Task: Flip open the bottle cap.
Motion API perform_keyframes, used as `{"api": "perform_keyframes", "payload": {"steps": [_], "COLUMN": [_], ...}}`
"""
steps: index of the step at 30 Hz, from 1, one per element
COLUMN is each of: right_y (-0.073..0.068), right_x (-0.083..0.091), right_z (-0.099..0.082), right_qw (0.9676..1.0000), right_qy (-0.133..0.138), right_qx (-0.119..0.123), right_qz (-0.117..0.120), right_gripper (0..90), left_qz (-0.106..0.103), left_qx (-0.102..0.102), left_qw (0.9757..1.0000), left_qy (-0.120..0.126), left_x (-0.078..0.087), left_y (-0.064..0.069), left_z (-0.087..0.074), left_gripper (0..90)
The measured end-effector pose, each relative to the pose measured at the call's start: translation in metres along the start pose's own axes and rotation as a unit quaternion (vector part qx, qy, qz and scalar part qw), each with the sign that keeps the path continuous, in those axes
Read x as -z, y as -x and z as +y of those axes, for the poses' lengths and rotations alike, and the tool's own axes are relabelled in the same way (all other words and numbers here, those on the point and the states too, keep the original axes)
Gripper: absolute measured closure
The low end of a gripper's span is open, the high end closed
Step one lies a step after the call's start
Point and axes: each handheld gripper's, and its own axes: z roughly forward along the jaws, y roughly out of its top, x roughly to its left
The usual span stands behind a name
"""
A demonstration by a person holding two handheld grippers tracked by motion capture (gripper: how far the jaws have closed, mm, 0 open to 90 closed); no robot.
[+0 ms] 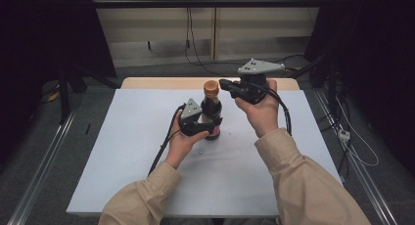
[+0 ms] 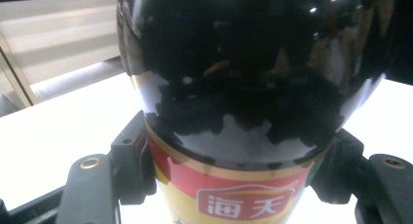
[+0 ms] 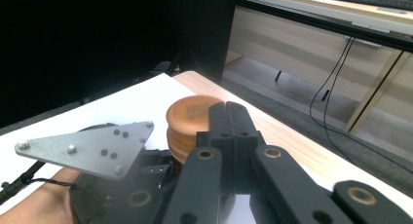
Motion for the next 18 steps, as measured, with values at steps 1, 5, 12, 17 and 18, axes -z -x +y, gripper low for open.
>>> {"api": "perform_keyframes", "payload": {"steps": [1, 5, 12, 17, 18], "right_y": [0.001, 0.003, 0.002, 0.003, 0.002], "right_x": [0.0, 0.0, -0.005, -0.008, -0.009], "right_z": [-0.002, -0.008, -0.015, -0.016, -0.016], "right_qw": [1.0, 0.9999, 0.9997, 0.9995, 0.9994], "right_qy": [-0.001, -0.008, -0.02, -0.027, -0.03], "right_qx": [0.0, -0.001, -0.003, -0.005, -0.006], "right_qz": [0.001, 0.007, 0.016, 0.016, 0.016], "right_gripper": [90.0, 90.0, 90.0, 90.0, 90.0], "left_qz": [-0.001, 0.0, -0.003, -0.003, -0.003], "left_qx": [0.0, 0.0, 0.002, 0.003, 0.003], "left_qw": [1.0, 1.0, 1.0, 1.0, 1.0], "left_qy": [-0.001, -0.001, 0.0, 0.0, 0.0], "left_x": [0.0, 0.0, 0.0, 0.0, 0.0], "left_y": [0.0, 0.0, -0.001, -0.001, 0.0], "left_z": [0.0, 0.0, 0.0, 0.0, 0.0], "left_gripper": [31.0, 30.9, 30.8, 30.7, 30.7]}}
